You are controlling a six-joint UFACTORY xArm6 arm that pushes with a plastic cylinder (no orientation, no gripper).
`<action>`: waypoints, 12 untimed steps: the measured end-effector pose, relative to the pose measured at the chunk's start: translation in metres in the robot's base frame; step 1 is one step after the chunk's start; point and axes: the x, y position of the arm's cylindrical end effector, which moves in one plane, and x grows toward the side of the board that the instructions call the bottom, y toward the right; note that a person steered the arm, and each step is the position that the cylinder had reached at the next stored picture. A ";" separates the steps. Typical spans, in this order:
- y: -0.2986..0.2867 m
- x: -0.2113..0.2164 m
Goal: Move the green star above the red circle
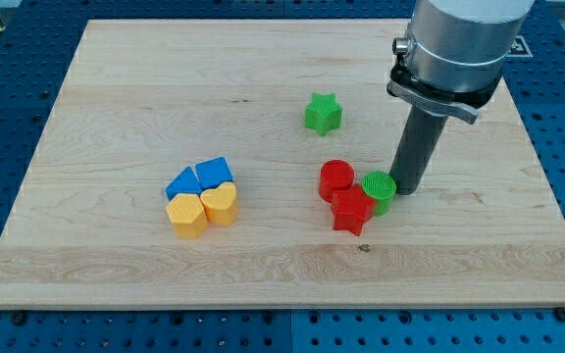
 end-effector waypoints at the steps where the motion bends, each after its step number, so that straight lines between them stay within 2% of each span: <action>1: 0.000 -0.038; 2: 0.000 -0.080; 3: -0.006 -0.144; 4: -0.030 -0.174; 7: -0.080 -0.135; 8: -0.120 -0.135; 9: -0.131 -0.132; 11: -0.071 -0.117; 12: -0.066 -0.085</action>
